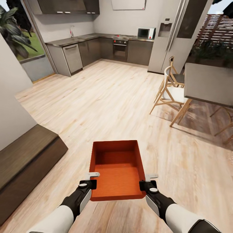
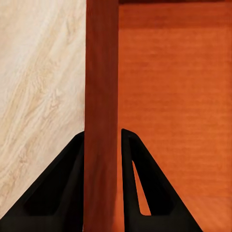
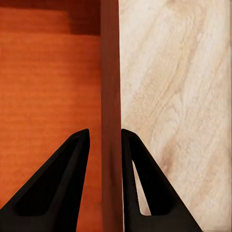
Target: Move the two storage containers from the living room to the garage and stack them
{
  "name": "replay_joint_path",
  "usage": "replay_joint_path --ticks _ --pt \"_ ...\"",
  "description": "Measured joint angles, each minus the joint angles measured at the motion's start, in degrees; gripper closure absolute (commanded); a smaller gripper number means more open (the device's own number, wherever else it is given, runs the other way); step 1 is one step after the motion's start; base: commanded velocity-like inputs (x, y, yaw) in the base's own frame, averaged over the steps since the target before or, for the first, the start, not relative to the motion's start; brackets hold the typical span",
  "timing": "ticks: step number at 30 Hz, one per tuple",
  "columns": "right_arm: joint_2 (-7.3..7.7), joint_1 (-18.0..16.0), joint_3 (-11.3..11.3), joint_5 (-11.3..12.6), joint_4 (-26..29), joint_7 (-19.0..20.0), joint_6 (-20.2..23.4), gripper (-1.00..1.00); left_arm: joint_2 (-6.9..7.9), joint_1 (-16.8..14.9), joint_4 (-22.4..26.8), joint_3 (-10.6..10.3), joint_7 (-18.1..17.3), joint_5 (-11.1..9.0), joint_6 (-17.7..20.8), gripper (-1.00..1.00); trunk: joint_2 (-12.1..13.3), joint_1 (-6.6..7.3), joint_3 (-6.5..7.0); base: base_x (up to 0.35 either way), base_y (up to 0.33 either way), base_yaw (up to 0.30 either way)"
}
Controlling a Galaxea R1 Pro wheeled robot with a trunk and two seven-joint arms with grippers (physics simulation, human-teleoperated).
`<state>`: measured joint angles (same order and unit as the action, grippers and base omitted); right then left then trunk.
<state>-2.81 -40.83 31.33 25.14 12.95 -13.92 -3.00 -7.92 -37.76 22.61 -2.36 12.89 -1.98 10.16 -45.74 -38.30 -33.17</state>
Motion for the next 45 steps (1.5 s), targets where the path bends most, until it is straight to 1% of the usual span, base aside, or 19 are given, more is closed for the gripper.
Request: replay_joint_path --ticks 45 --pt "-0.08 0.00 0.04 0.08 -0.10 -0.08 -0.07 1.00 0.04 0.00 0.00 -0.08 0.01 -0.06 0.04 1.00 0.00 0.00 -1.47 0.000 0.000 -0.265"
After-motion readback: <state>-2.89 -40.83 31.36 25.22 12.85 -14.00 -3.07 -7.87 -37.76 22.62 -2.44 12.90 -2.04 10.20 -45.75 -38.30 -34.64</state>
